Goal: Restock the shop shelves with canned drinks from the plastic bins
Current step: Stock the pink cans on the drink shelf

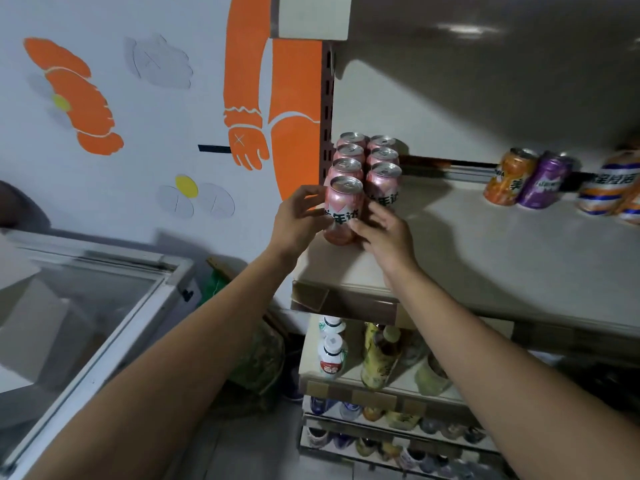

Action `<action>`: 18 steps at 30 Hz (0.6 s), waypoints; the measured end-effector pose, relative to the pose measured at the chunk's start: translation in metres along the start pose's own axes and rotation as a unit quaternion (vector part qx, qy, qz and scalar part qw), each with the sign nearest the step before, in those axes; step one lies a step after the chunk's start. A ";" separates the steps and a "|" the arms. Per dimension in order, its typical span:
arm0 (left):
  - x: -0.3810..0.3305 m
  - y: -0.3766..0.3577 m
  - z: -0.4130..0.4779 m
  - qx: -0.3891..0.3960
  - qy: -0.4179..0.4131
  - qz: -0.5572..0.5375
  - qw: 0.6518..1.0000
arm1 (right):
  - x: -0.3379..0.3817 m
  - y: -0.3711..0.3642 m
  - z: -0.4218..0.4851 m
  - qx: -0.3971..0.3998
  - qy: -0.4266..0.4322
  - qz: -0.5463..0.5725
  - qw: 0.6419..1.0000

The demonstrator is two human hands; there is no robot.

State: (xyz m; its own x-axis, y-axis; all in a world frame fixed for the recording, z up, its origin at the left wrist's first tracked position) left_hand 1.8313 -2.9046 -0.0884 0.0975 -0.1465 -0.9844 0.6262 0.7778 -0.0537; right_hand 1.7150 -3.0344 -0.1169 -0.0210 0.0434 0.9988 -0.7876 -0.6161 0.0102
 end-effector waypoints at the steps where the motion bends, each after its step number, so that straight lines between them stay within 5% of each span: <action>1: 0.000 0.000 0.000 -0.001 0.000 -0.003 1.000 | -0.007 -0.001 0.007 0.002 0.005 -0.002 1.000; 10: 0.004 0.003 0.003 -0.020 0.003 0.034 0.999 | 0.003 -0.007 0.003 -0.016 0.019 -0.017 1.000; 14: -0.026 -0.002 -0.022 -0.180 -0.125 0.116 0.969 | 0.023 0.009 -0.010 -0.020 0.033 -0.011 0.999; 18: -0.052 -0.044 -0.032 -0.145 -0.178 0.097 0.968 | 0.037 0.049 -0.017 -0.040 0.062 0.005 0.997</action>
State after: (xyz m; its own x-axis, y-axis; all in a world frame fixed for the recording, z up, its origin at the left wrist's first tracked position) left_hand 1.7743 -2.9115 -0.0404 0.4852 -0.1418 -0.8628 0.3313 0.9430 0.0314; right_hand 1.6651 -3.0502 -0.0803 -0.1024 0.1379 0.9851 -0.8330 -0.5531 -0.0092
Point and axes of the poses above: each hand's wrist, its own z-axis towards the middle knuckle, its own y-axis out of the back of the hand, x = y × z, the point moved 6 cm from there along z, towards the middle knuckle, and after that the axes turned 3 degrees about -x, right-handed, at the moved point
